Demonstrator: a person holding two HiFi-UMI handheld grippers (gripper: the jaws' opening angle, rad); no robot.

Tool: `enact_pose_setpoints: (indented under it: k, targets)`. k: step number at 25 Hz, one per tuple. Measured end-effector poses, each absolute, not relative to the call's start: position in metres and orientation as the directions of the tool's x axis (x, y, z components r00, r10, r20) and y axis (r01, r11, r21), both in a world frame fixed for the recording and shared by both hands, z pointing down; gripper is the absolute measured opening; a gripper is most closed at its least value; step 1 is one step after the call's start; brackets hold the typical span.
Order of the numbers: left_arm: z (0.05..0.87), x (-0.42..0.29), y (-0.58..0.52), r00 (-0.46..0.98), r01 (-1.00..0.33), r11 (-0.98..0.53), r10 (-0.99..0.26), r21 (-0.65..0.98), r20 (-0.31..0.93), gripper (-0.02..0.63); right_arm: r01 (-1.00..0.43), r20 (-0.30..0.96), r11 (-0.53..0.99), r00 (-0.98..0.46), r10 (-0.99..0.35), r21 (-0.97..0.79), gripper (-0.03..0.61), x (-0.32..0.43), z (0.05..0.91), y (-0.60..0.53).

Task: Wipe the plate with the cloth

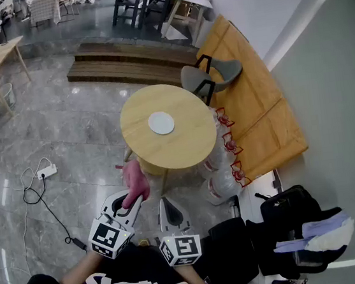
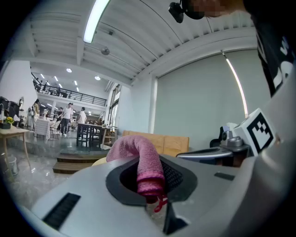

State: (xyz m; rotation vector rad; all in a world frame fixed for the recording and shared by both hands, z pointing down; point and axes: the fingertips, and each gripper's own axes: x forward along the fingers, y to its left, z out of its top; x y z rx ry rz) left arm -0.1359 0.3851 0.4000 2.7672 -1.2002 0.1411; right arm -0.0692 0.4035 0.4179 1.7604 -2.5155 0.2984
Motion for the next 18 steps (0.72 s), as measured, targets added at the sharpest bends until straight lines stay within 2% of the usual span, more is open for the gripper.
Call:
enact_pose_setpoints:
  k: [18]
  targets:
    - [0.409, -0.156, 0.386, 0.688, -0.723, -0.686, -0.707, 0.075, 0.164, 0.052, -0.927, 0.181, 0.332, -0.362, -0.914, -0.175, 0.022, -0.088, 0.433, 0.407]
